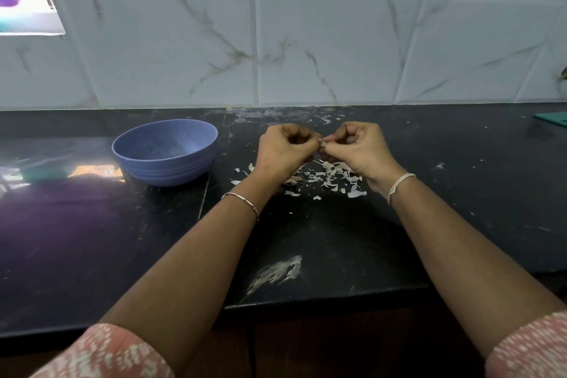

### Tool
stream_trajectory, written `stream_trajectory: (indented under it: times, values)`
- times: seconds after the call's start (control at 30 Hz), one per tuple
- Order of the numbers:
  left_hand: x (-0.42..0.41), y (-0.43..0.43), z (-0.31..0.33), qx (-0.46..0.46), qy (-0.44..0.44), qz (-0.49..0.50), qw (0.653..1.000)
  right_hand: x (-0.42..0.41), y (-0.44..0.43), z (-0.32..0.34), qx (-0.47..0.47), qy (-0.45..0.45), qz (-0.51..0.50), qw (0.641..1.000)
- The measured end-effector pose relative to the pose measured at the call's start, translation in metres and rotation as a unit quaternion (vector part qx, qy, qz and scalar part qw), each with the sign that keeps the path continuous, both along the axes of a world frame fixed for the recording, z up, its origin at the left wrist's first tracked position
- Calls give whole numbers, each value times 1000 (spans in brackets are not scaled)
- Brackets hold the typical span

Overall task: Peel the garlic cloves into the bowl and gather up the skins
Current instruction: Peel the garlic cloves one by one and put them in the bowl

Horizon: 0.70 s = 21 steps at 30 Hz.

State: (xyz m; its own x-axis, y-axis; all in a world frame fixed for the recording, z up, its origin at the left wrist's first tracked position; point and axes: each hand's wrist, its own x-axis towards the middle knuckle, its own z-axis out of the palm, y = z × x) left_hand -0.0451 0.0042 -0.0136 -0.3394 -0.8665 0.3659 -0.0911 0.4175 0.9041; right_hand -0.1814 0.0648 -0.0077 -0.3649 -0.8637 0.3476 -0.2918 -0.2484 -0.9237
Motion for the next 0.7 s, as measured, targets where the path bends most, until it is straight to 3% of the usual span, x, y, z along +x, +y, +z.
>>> stream_trajectory:
  times: [0.27,0.47,0.7]
  values:
    - [0,3,2,80,76,-44,993,4,5,5,8,-119,46,992]
    - [4,8,8,160,176,-109,965,3,5,10,28,-237,96,966]
    - [3,5,5,102,142,-56,983,2,5,9,19,-184,82,979]
